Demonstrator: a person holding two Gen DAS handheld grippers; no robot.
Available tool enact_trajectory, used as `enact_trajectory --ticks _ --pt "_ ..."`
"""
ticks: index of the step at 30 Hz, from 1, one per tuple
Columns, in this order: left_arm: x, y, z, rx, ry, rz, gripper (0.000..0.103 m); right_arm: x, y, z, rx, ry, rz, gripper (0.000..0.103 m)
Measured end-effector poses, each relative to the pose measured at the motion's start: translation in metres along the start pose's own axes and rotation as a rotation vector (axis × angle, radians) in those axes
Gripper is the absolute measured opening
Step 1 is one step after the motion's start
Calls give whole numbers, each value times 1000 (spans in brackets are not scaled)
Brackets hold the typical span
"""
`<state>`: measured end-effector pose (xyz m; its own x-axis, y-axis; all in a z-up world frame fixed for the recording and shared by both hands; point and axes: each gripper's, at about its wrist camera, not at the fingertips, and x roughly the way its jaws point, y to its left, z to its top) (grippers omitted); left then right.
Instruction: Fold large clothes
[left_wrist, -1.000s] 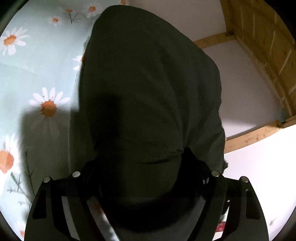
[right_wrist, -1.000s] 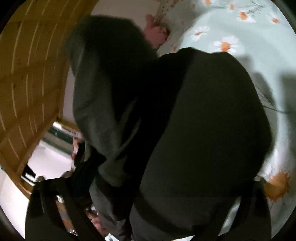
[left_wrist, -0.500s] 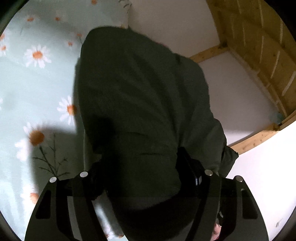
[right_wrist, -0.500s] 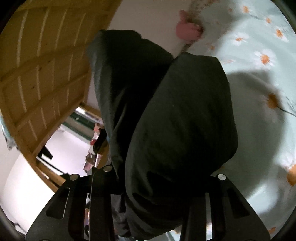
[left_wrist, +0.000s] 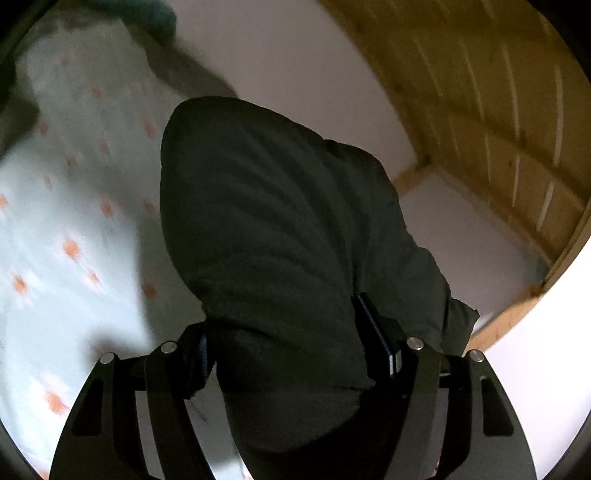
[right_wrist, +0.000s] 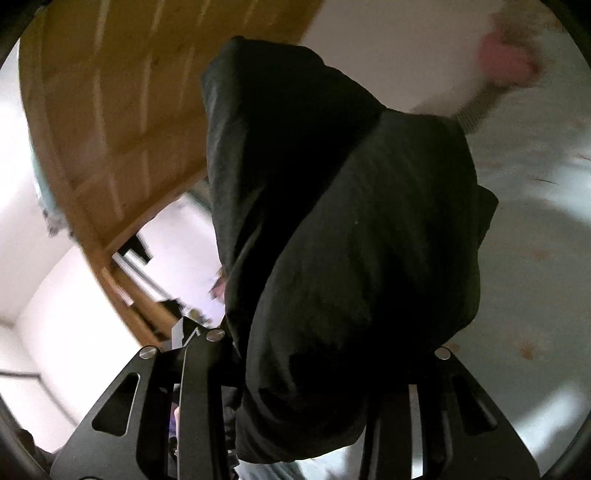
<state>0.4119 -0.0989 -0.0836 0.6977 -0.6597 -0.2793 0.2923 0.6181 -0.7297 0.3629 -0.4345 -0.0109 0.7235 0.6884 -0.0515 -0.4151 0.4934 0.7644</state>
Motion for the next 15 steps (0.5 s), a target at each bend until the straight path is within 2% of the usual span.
enact_trajectory --ticks 4,8,10,11,13,15 --pt "-73 10 57 24 -149 47 67 85 53 16 -64 74 130 35" --pt "-169 7 115 59 -328 177 67 195 109 21 -59 159 303 35" --pt "-204 9 140 53 -382 261 67 256 131 11 -15 209 386 35" --pt "-232 15 155 49 -412 334 68 283 138 3 13 233 416 35" --pt "-261 28 176 28 -436 453 68 338 146 -22 90 279 453 35" --pt "-272 47 193 10 -428 588 70 384 144 -56 187 311 453 35"
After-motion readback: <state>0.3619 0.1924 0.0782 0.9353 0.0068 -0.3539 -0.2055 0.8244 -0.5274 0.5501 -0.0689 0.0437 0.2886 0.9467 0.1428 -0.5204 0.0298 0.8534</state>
